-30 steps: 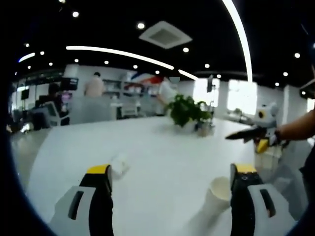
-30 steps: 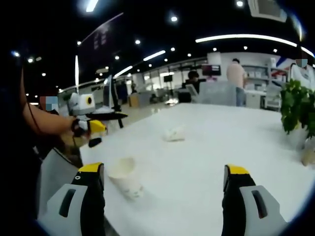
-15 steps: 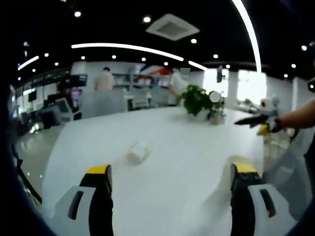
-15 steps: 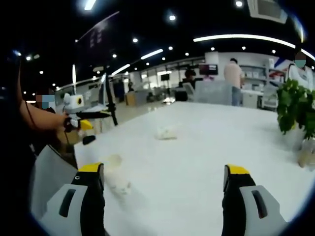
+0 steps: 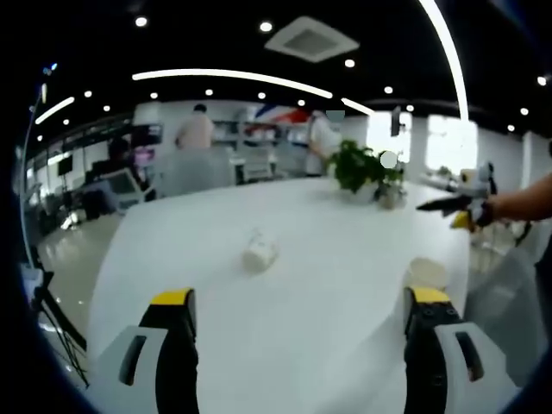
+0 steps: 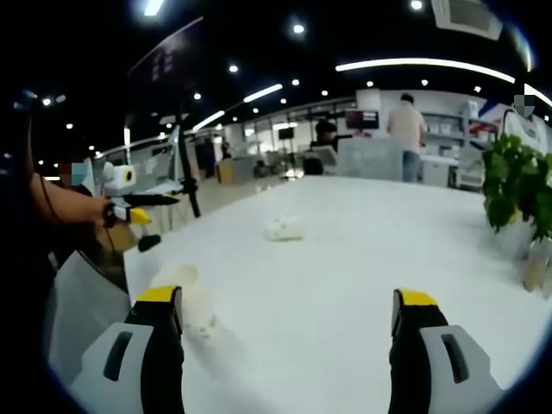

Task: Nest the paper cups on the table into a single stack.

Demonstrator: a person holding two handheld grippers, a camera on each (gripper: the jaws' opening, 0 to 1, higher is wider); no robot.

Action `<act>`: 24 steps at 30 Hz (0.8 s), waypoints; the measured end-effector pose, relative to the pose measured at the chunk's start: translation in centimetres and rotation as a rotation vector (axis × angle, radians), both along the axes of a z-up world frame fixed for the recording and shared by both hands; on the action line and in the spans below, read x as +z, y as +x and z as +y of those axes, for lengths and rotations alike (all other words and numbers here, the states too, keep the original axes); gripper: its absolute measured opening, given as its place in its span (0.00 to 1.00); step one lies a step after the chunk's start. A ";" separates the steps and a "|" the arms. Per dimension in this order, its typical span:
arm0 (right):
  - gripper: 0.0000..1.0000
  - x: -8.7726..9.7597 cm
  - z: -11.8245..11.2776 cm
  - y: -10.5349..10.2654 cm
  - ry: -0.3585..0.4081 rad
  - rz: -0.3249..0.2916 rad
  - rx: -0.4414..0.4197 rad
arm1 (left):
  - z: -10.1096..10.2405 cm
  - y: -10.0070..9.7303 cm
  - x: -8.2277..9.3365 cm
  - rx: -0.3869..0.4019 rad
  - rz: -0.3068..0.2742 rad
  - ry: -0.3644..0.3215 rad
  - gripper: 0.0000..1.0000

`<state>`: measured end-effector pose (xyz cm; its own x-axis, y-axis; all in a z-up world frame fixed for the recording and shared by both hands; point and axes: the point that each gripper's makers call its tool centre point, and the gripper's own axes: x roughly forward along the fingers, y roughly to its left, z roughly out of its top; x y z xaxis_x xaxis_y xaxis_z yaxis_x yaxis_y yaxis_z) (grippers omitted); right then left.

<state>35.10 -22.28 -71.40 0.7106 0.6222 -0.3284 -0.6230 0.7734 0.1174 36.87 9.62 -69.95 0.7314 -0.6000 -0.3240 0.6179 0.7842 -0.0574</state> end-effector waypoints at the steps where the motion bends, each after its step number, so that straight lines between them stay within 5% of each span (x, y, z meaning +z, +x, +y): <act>1: 1.00 -0.1 0.0 0.0 -0.003 0.002 0.000 | 0.1 0.2 -0.1 0.001 0.012 0.001 0.99; 24: 1.00 -1.5 -0.6 0.2 -0.011 0.030 -0.011 | -1.3 4.5 -1.4 -0.049 0.158 0.067 0.99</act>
<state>35.31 -22.89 -72.91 0.7068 0.6109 -0.3567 -0.6111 0.7813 0.1270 41.35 8.36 -71.31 0.6384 -0.6070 -0.4732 0.6430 0.7586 -0.1055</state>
